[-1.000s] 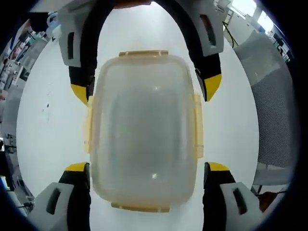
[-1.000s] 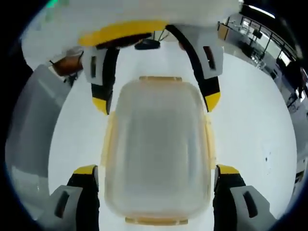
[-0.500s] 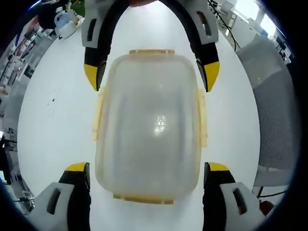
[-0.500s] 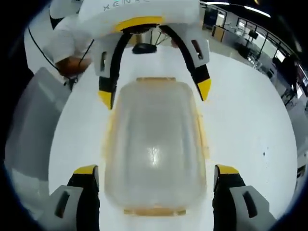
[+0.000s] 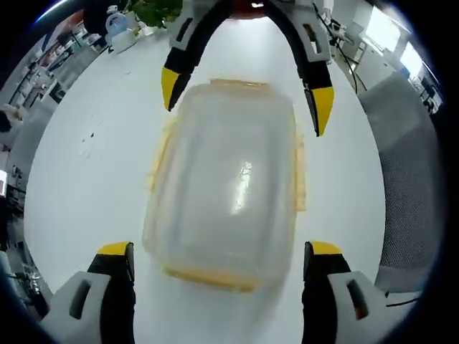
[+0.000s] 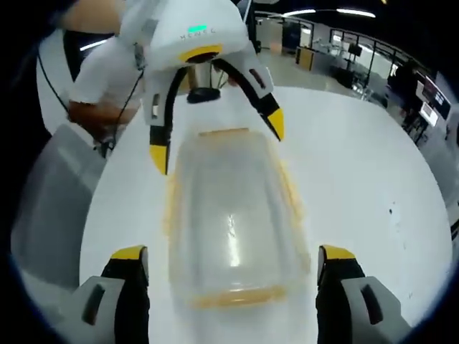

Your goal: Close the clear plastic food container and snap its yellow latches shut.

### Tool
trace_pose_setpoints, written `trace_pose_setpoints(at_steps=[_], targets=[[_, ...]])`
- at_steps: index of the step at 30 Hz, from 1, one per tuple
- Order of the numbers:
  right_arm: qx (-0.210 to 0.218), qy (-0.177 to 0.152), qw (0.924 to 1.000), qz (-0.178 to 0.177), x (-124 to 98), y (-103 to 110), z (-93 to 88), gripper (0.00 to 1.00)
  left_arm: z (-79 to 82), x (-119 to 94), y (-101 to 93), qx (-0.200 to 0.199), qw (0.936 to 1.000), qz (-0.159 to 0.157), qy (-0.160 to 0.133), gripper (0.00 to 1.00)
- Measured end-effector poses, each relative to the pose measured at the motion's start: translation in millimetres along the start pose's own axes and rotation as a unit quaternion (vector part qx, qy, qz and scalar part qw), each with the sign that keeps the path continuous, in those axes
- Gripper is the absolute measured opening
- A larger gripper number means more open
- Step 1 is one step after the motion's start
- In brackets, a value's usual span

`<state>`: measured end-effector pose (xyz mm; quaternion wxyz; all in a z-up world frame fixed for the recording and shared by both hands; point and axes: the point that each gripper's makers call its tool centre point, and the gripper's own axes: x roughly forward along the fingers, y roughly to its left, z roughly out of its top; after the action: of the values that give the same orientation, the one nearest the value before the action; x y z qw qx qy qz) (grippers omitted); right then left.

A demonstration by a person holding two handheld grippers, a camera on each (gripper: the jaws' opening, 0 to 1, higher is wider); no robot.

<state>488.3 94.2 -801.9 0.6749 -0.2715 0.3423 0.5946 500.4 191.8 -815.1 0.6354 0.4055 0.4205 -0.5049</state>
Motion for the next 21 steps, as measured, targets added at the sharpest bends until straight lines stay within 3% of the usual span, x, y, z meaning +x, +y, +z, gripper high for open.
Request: trace_pose_setpoints(at_steps=[11,16,21], targets=[[0.043,-0.038,0.9982,-0.021,-7.1,-5.1,-0.2,1.0,-6.2,-5.6,-1.2,-0.033,0.9989,-0.002,-0.033,0.99],[0.082,-0.073,0.9936,-0.029,-10.9,-5.7,6.4,1.0,-5.8,-9.1,1.1,-0.057,0.997,0.004,-0.052,0.99],[0.088,-0.072,0.9929,-0.033,-13.7,-3.9,0.9,1.0,-13.3,-10.1,1.3,-0.074,0.9957,0.005,-0.056,0.99]])
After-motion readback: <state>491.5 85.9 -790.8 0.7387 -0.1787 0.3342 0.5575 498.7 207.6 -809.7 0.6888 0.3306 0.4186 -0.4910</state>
